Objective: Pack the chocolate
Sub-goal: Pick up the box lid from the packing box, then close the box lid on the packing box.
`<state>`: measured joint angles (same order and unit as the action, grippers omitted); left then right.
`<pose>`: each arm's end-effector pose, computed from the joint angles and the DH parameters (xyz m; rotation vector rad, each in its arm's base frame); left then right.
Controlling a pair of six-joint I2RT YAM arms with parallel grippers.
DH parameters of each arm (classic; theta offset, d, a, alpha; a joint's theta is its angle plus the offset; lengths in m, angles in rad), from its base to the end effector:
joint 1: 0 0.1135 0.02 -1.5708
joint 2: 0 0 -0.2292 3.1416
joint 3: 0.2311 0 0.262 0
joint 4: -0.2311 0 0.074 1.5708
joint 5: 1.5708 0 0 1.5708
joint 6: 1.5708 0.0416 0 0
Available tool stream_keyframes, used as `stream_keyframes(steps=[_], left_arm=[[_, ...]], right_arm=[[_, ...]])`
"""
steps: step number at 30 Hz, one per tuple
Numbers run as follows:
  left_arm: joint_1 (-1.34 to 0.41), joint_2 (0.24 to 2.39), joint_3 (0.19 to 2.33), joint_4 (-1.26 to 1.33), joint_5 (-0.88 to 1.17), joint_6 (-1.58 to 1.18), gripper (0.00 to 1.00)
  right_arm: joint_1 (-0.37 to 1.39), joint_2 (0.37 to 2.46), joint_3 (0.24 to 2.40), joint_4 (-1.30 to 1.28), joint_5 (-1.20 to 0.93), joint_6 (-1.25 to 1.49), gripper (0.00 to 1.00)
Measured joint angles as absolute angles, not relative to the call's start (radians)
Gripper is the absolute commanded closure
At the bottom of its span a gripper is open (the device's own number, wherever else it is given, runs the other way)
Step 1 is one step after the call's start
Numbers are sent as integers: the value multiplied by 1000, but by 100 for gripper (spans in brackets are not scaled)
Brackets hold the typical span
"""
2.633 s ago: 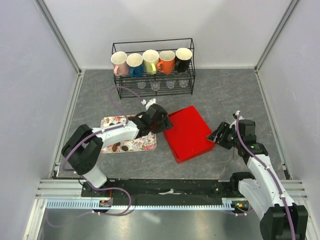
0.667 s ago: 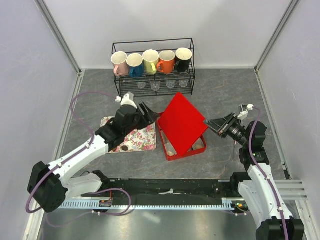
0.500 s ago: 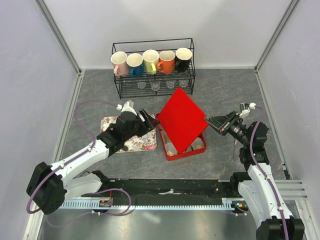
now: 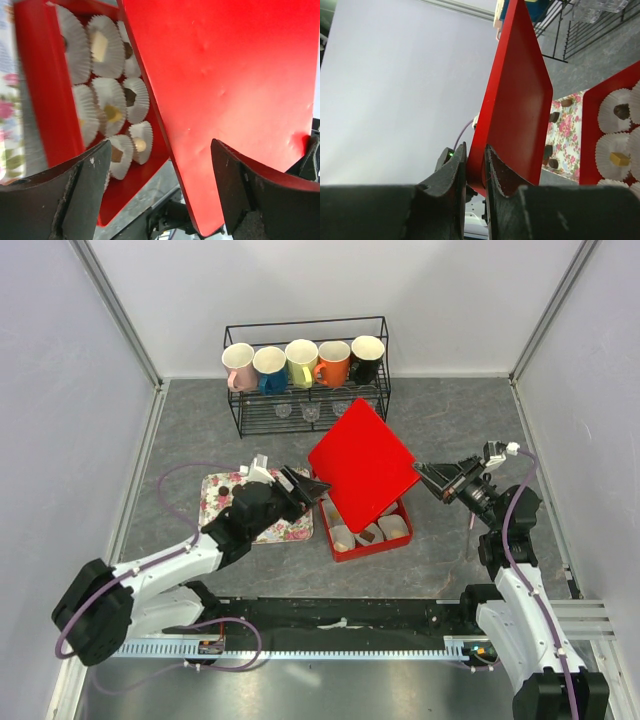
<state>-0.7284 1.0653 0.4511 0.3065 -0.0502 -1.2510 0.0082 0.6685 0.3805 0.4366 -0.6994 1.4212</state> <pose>0.1970 -0.1729 0.1811 -0.5795 2.0180 -1.2546 0.2062 0.0285 0.2563 0.5096 1.6129 1.6141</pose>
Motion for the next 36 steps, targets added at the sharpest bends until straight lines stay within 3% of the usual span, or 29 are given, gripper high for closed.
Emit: stream_keyframes(steps=[7, 11, 14, 19, 20, 26, 29, 36], left_arm=[[-780, 1198, 451, 447, -78, -1309, 9], [-808, 1237, 451, 533, -114, -1337, 16], [-818, 1253, 452, 608, -137, -1354, 25], [-821, 1256, 450, 655, -179, -1382, 50], [-821, 1255, 445, 663, -186, -1385, 60], [-820, 1181, 398, 666, -234, -1394, 82], [-817, 1134, 388, 663, -245, -1381, 94], [-807, 1127, 377, 596, -198, -1292, 98]], right_arm=[[8, 661, 352, 501, -694, 1483, 100], [8, 659, 323, 529, -690, 1514, 100], [8, 654, 295, 541, -690, 1527, 100], [2, 645, 257, 576, -667, 1553, 100], [2, 642, 250, 583, -661, 1553, 100], [2, 636, 215, 511, -653, 1480, 100], [-4, 638, 206, 398, -653, 1390, 90], [-2, 630, 273, 98, -677, 1074, 82]])
